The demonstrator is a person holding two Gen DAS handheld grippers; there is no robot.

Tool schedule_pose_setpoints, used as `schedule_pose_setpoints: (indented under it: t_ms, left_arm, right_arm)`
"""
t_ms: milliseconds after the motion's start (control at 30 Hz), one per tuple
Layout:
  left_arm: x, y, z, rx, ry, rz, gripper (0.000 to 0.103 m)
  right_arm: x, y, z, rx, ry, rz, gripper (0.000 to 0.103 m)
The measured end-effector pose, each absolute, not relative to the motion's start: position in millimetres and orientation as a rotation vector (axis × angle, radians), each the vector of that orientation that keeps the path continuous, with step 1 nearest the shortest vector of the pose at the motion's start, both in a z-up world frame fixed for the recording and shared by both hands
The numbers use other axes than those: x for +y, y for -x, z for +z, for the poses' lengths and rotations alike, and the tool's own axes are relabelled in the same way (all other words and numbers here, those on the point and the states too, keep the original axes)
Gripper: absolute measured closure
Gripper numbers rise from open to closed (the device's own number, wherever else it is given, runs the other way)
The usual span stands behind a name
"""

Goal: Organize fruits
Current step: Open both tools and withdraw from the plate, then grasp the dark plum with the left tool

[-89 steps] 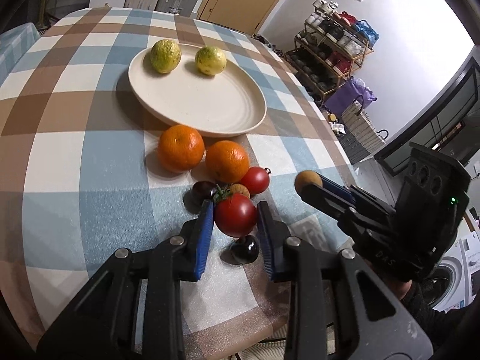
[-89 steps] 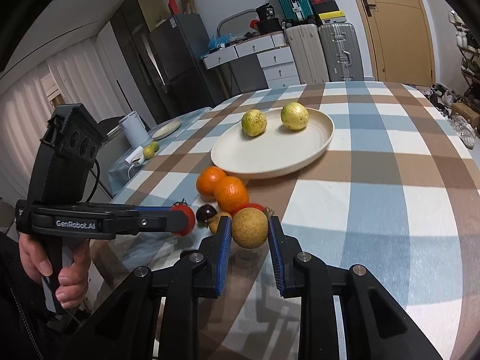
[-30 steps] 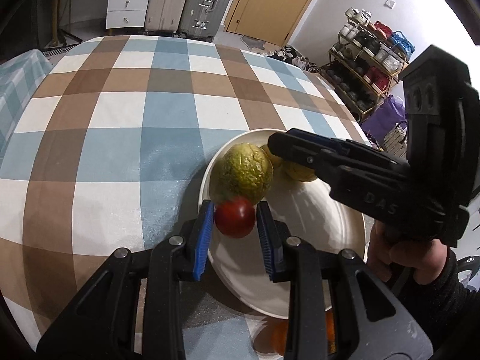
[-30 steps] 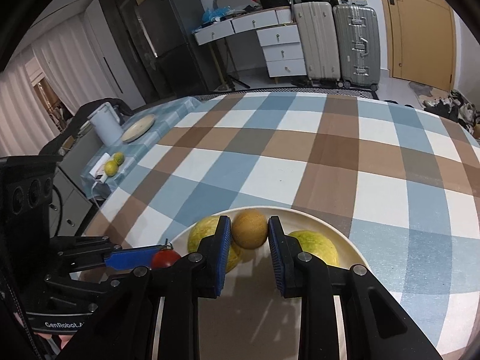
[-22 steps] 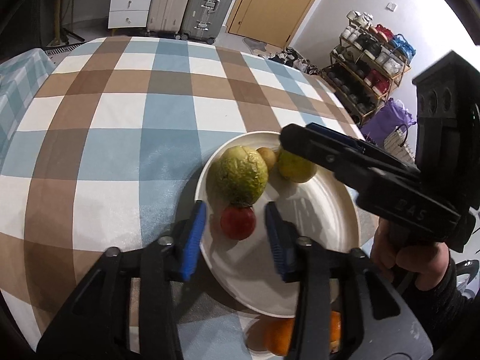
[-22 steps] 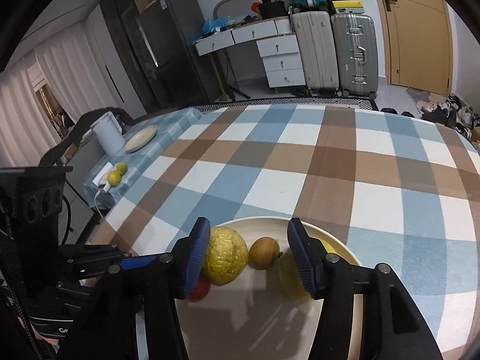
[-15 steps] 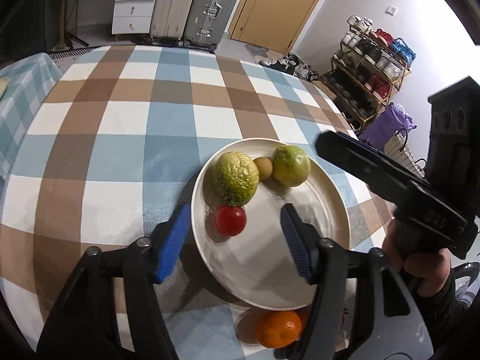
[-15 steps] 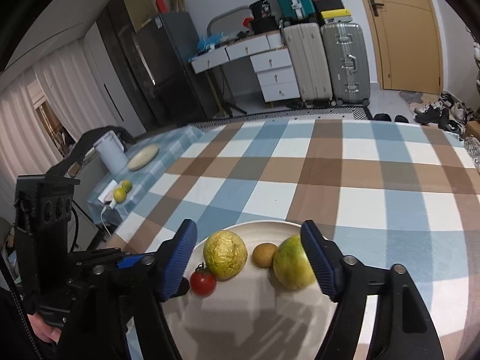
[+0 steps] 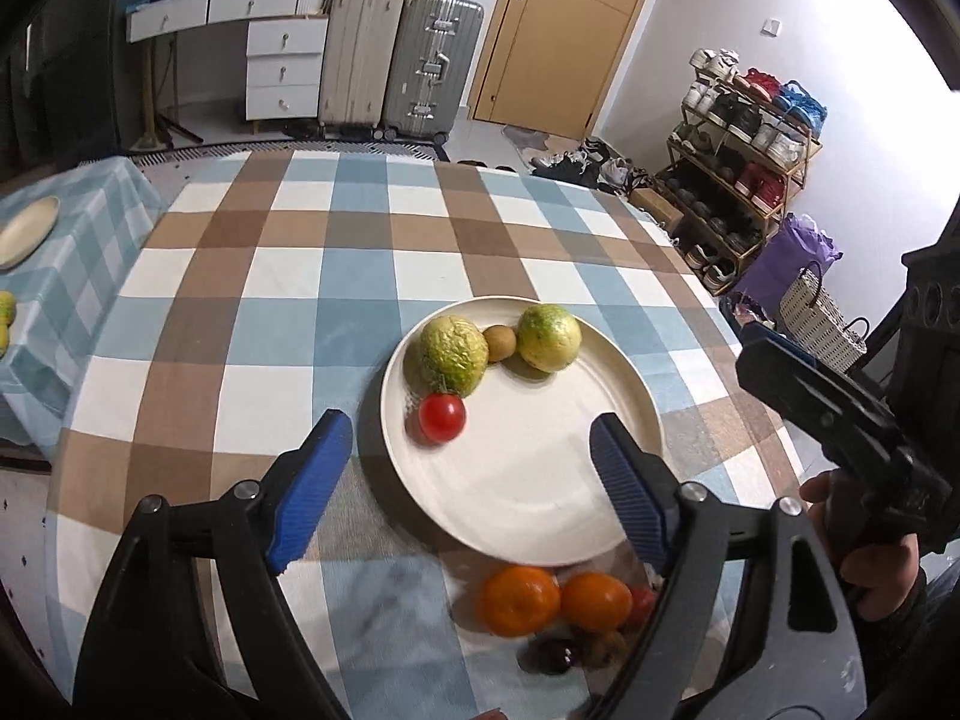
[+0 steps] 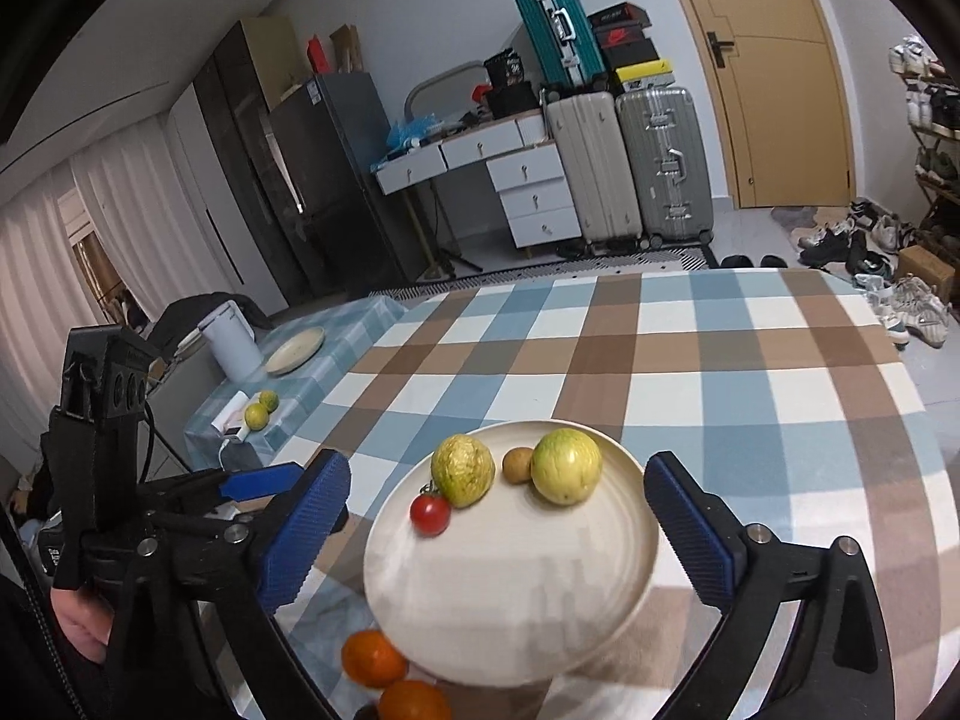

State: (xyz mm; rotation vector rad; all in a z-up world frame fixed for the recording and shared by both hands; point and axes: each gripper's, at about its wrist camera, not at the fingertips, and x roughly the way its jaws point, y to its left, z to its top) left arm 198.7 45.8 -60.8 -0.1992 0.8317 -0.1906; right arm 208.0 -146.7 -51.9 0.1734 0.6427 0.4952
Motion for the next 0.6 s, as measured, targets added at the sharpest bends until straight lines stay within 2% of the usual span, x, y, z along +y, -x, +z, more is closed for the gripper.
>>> schedule_pose_setpoints:
  t_ms: [300, 467, 500, 600]
  left_arm:
    - [30, -147, -50, 0.807, 0.171, -0.191, 0.019]
    - [25, -114, -55, 0.801, 0.169, -0.193, 0.009]
    - [24, -110, -57, 0.800, 0.167, -0.194, 0.004]
    - [22, -92, -62, 0.791, 0.164, -0.191, 0.002]
  right_arm:
    - [-148, -149, -47, 0.607, -0.149, 0.531, 0.000]
    - [-145, -117, -53, 0.601, -0.131, 0.545, 0.000]
    - [-146, -110, -55, 0.602, -0.131, 0.546, 0.000]
    - [-148, -93, -62, 0.602, -0.132, 0.543, 0.000]
